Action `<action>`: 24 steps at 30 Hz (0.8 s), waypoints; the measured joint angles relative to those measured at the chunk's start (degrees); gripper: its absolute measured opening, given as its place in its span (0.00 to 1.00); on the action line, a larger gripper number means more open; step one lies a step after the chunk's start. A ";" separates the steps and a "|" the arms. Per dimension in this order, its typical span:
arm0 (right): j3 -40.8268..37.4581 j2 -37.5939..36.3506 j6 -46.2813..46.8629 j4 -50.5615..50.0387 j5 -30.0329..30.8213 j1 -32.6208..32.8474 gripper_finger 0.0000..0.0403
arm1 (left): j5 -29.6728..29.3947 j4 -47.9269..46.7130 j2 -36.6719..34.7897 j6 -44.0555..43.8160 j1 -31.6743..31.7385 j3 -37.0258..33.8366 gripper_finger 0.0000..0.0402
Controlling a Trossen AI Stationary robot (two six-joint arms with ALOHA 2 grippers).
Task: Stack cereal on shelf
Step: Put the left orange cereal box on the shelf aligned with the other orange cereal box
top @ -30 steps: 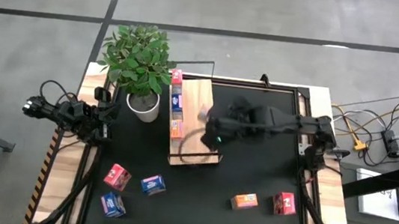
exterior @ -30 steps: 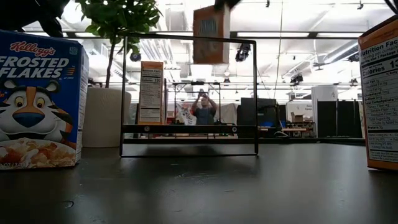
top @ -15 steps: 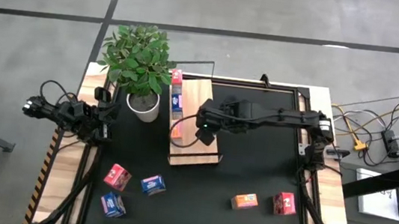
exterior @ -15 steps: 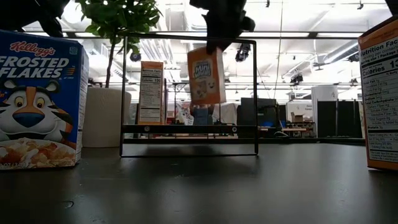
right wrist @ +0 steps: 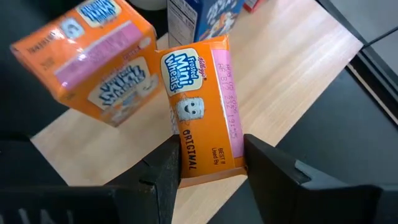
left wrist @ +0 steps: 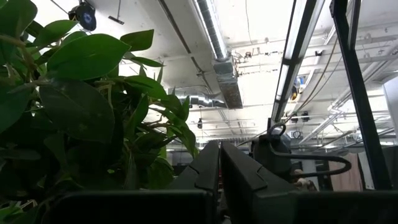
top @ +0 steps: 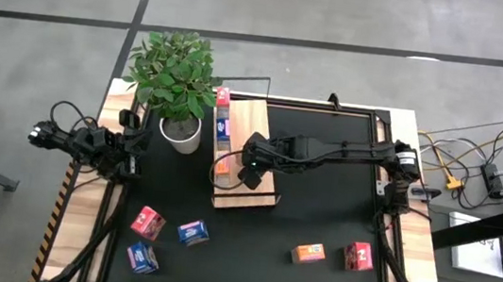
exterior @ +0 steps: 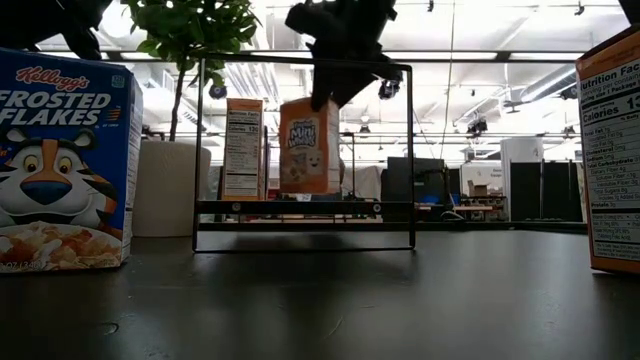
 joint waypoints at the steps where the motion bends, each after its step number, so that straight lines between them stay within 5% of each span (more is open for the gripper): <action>1: -0.20 0.00 -0.02 0.40 0.03 0.00 0.40 | 0.00 0.00 0.00 0.00 -0.01 0.00 0.00; 16: -0.13 -0.02 -1.11 1.08 0.04 0.02 0.57 | 0.00 0.03 0.00 0.00 0.00 0.00 0.00; 24: 7.57 -0.39 -6.89 -7.41 -0.02 -0.41 0.52 | 0.00 0.02 0.00 0.00 0.00 0.00 0.00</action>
